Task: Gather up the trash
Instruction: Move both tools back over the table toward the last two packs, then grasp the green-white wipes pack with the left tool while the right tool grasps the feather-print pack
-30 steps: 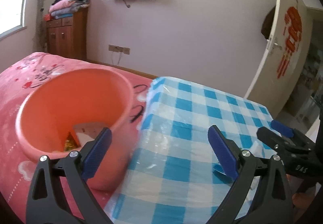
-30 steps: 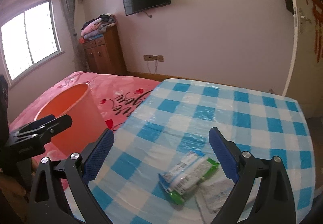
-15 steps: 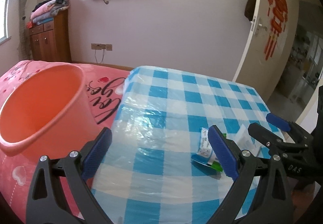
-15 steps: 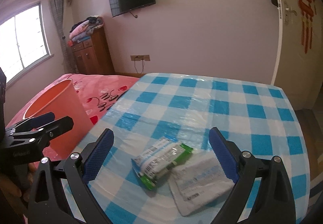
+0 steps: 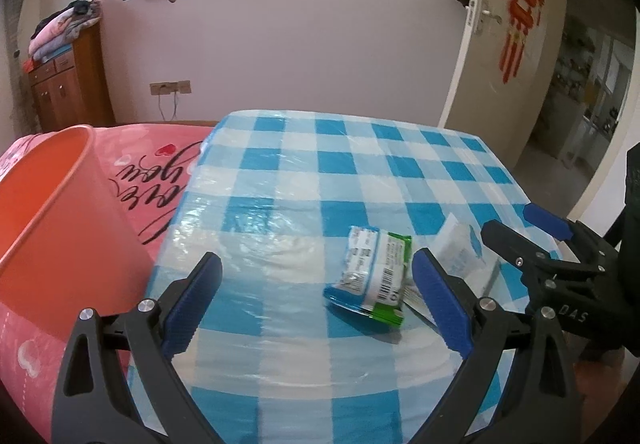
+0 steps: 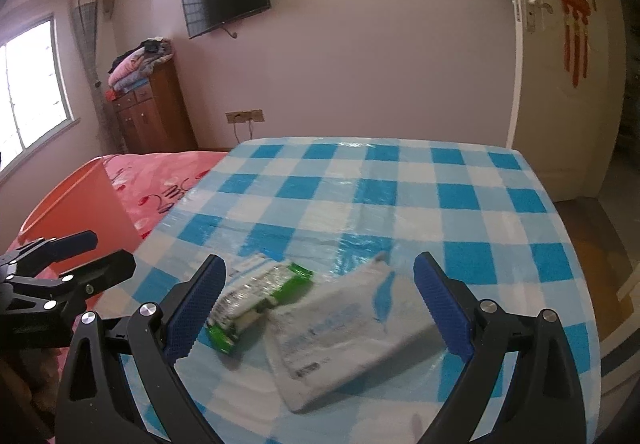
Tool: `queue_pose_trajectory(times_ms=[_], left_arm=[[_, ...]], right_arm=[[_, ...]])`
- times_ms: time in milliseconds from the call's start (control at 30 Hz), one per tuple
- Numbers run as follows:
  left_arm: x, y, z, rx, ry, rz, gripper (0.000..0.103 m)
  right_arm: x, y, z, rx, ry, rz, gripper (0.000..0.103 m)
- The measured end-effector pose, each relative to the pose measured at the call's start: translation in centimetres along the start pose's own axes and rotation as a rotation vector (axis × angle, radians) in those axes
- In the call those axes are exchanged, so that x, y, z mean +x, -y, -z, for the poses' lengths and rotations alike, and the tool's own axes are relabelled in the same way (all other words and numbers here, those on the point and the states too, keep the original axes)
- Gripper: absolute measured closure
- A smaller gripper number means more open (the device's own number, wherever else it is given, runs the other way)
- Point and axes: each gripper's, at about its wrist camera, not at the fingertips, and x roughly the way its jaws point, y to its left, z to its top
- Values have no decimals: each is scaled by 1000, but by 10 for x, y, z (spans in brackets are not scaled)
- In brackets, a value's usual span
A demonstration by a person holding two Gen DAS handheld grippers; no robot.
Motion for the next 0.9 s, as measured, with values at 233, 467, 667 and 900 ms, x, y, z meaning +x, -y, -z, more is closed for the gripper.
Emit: queue_pose_trajectory(times_ms=[233, 467, 667, 900], left_arm=[[9, 24, 4, 58, -14, 44, 7], [22, 43, 7, 88, -43, 70, 7], [42, 49, 10, 98, -82, 61, 7], [72, 52, 13, 113, -139, 40, 7]], right_arm=[[0, 22, 9, 24, 0, 31, 9], [5, 57, 18, 118, -29, 35, 9], [13, 98, 34, 304, -100, -30, 9], [18, 108, 48, 382, -150, -132, 9]])
